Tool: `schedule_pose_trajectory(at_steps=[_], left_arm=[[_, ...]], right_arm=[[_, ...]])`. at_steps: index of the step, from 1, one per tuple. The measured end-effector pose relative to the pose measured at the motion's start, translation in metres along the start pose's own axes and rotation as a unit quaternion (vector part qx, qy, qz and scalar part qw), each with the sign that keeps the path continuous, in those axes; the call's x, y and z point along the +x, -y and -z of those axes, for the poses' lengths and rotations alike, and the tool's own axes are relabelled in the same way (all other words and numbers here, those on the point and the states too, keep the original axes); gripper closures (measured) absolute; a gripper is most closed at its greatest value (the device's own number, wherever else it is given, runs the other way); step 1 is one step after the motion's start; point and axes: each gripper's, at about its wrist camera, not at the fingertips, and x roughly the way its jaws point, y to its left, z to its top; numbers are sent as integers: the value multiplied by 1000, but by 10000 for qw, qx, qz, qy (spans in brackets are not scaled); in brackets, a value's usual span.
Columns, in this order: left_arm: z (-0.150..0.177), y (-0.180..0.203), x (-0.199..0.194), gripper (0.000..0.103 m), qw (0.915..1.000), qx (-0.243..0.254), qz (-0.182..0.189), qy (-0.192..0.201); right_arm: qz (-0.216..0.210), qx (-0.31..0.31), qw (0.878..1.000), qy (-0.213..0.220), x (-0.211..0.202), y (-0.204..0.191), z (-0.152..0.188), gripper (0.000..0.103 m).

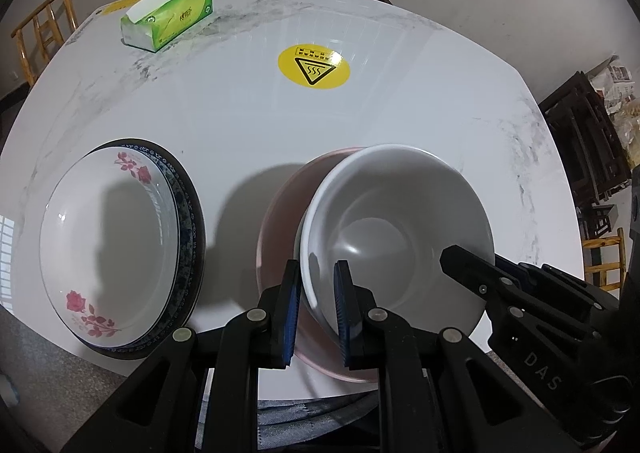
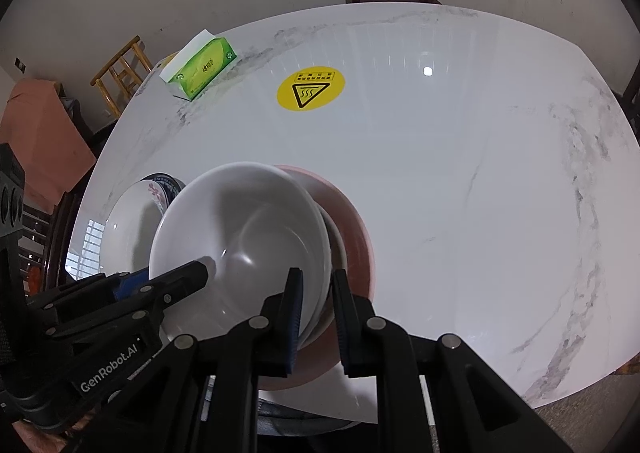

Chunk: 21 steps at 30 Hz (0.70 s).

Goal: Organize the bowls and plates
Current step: 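Lower the small bowl into the white Rabbit bowl with both grippers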

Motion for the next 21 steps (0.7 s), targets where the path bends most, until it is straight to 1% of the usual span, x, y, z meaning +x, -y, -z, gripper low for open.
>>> schedule_pose_trajectory(at_steps=[12,15,21], left_arm=[[3,1,2,89,10000,30,-49,65],[3,2,1,89,9999,63,-71,95],[3,3,1,88,9999,76,-86,113]], right_arm=[[-51,57,10000,-22,5,1,2,87],[-84,67,9999,-13,5,1,3,85],[-112,146,9998,-32,5,2,2,85]])
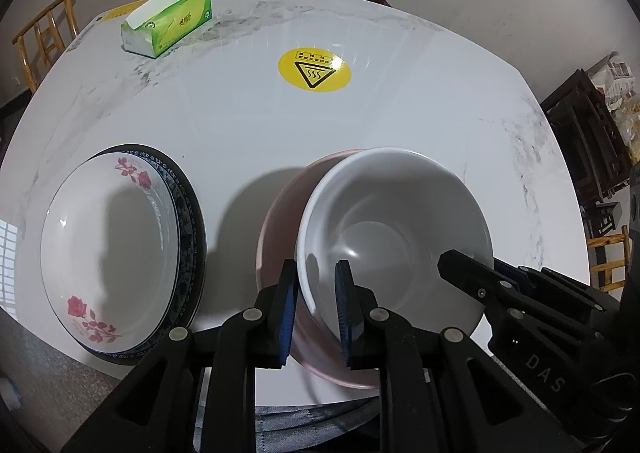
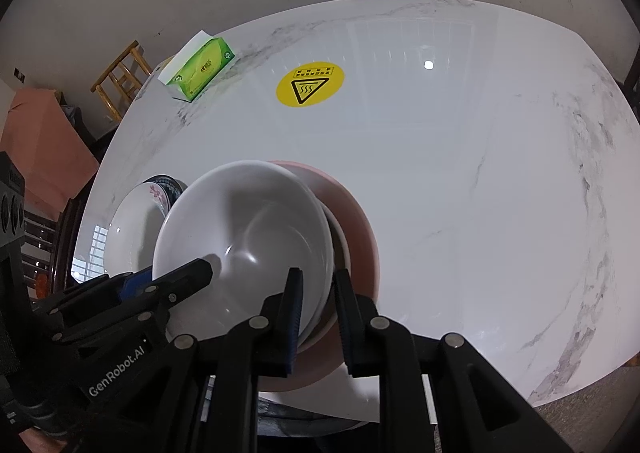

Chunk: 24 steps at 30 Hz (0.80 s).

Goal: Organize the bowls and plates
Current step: 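Lower the small bowl into the white Rabbit bowl with both grippers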

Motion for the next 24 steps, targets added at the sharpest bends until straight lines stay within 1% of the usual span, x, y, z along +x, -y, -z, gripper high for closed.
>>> schedule_pose_trajectory(at_steps=[6,14,18,24], left_arm=[[0,-1,1,86,10000,-44,5,14],[-1,-3,1,82,9999,-63,67,83],[0,-2,0,81,9999,-50,112,105],[0,-3,0,77,9997,-71,196,130]], right_arm=[[86,10,10000,20,-1,-1,2,82],[17,50,10000,5,-1,2,1,81],[-32,62,10000,8,-1,2,1,77],[0,23,10000,21,0,-1,1,74]])
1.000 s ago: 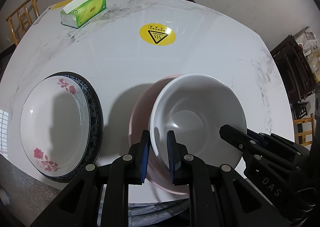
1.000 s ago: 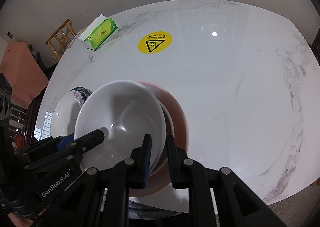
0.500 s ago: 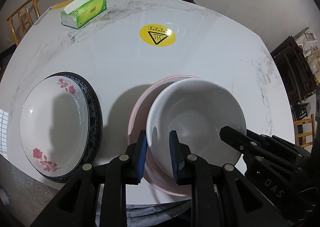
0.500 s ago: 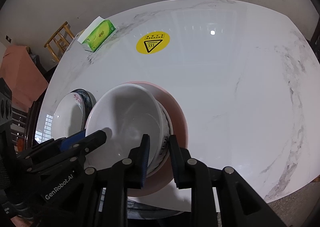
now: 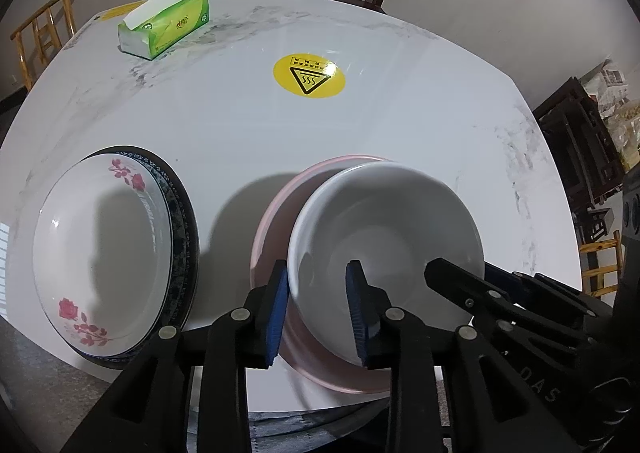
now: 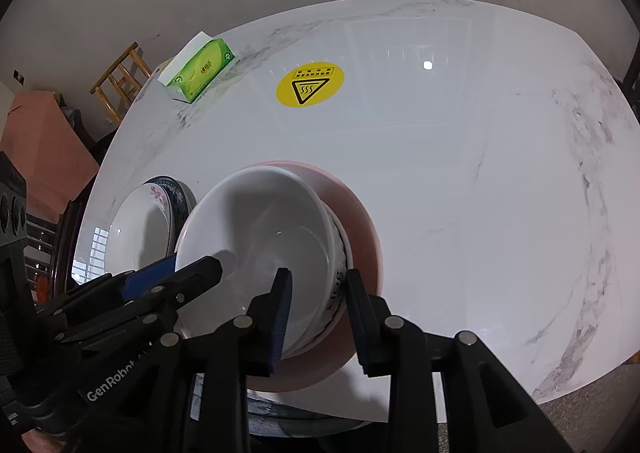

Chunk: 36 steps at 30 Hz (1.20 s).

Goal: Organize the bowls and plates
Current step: 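Lower the small bowl into the white Rabbit bowl with both grippers, then grasp the rim of the nested bowl stack with both grippers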

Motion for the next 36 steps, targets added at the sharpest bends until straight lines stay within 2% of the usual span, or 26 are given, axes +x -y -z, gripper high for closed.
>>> schedule_pose_trajectory(at_steps=[17,21,36], left_arm=[[-2,-7,-22,72,9994,-172,191,246],[0,-15,-28,67,9984,-355,357,273],[11,-56,-37,66,9923,-1116,488,247]], right_arm=[[-90,63,9999,70,-7,2,1,73],[-165,138,9997,74,-11,6,1,73],[-69,353,9990,250,-32,26,6,73]])
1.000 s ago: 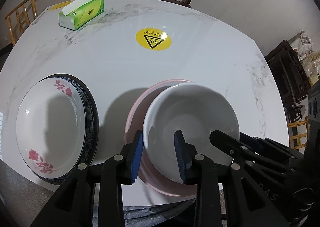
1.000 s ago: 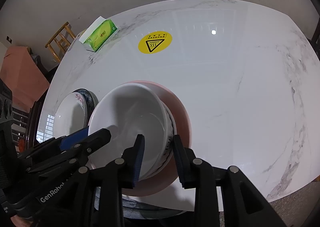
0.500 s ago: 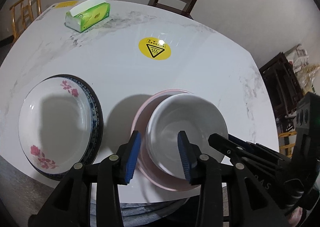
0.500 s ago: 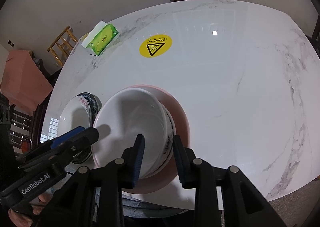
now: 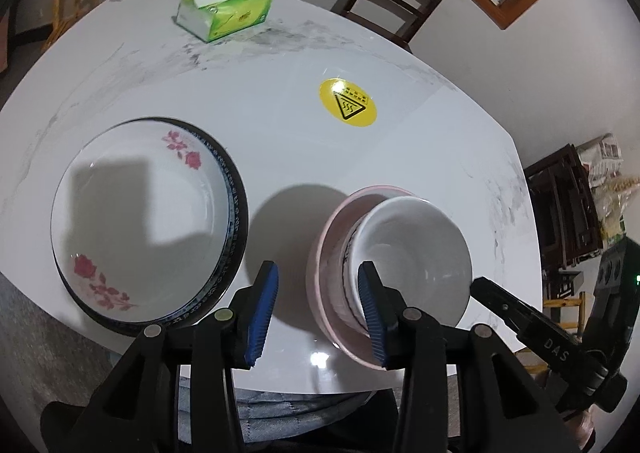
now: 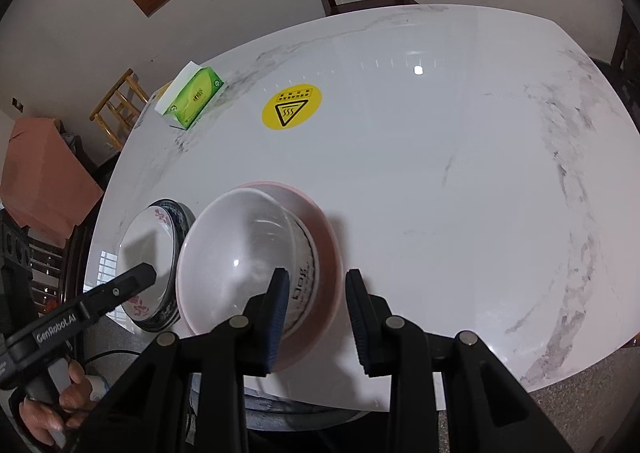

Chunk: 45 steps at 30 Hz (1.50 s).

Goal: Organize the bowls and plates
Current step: 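Grasp the rim of the nested bowl stack with both grippers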

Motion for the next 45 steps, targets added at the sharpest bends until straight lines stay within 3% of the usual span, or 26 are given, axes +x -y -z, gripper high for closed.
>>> schedule_pose_trajectory(at_steps=[12,24,33,45], left_arm=[[5,-5,19,67,9994,-152,-92,-295],[5,-4,35,67,9986,-134,-221,-464],[5,-2,37,68,9987,-47,-258,-434],[3,1,40,70,9988,-21,-154,-455]], right_arm=[[211,265,9994,-72,1,16,8,73],[457,143,9986,-226,18,14,9,73],[396,61,9979,-502,35,7,9,73],[631,120,9960,-617,49,8,6,73]])
